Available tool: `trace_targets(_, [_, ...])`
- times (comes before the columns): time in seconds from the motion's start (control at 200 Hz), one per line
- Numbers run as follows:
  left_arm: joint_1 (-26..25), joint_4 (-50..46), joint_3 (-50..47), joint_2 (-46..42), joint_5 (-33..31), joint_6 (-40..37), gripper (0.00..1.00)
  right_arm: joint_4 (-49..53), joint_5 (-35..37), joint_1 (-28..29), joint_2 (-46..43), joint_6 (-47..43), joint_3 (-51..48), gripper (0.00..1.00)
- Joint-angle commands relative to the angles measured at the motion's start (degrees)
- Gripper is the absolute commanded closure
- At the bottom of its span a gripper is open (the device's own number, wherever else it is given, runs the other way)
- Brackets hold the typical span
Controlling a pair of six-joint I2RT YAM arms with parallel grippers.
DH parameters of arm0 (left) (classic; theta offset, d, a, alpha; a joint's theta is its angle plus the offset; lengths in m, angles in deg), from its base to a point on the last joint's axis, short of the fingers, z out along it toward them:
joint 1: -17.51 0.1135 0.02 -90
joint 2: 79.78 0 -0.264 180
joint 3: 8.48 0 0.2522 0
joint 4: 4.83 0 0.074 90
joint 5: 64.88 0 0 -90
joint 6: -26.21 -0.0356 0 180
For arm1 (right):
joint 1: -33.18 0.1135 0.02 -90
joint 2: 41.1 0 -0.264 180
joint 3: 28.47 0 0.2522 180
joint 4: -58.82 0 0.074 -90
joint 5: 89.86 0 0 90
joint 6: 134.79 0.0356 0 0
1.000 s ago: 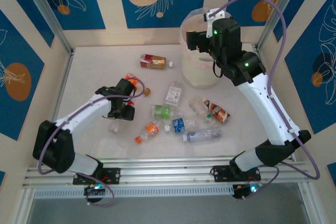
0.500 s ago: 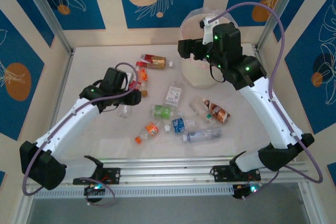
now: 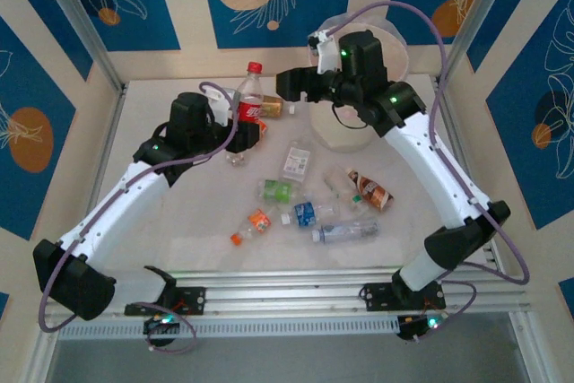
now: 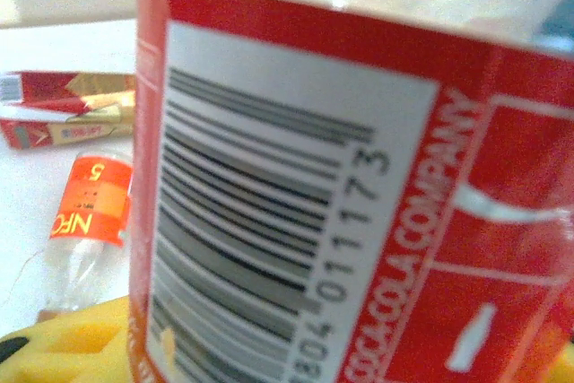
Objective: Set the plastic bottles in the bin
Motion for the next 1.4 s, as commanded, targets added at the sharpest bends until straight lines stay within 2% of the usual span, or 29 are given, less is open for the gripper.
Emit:
trace_targets(0.0, [0.39, 5.55, 1.22, 0.20, 4.81, -1.04, 0.41, -1.89, -6.21, 0.51, 1.63, 1.40, 4.43, 0.22])
trace_targets(0.15, [0.37, 7.55, 0.85, 0.57, 6.88, -1.17, 0.41, -1.98, -8.84, 0.90, 5.05, 1.26, 8.64, 0.29])
trace_targets(0.365, [0.31, 7.60, 2.14, 1.91, 8.56, -1.40, 0.41, -1.54, -9.98, 1.55, 8.65, 0.66, 12.92, 0.32])
trace_targets(0.59, [0.17, 7.84, 2.40, 2.07, 9.58, -1.57, 0.41, -0.05, -9.30, 2.09, 11.42, -0.10, 16.60, 0.27])
trace_targets(0.81, [0.13, 7.58, 3.09, 1.59, 10.13, -1.66, 0.41, 3.33, -7.25, 2.31, 14.18, -0.84, 19.65, 0.29])
trace_targets(1.13, [0.00, 8.57, 3.22, 1.26, 10.43, -1.28, 0.41, 6.19, -6.11, 2.88, 16.40, -1.82, 23.27, 0.52])
trace_targets(1.315, [-0.05, 8.64, 3.21, 1.01, 10.64, -1.04, 0.39, 7.16, -4.17, 2.93, 16.42, -2.70, 24.18, 0.81])
trace_targets(1.35, [-0.04, 8.37, 3.23, 0.88, 10.41, -1.00, 0.37, 7.34, -3.81, 2.97, 16.34, -2.79, 24.29, 0.85])
trace_targets(1.395, [-0.05, 8.01, 3.25, 0.79, 10.02, -1.02, 0.29, 7.46, -3.41, 2.97, 16.26, -3.16, 24.63, 0.90])
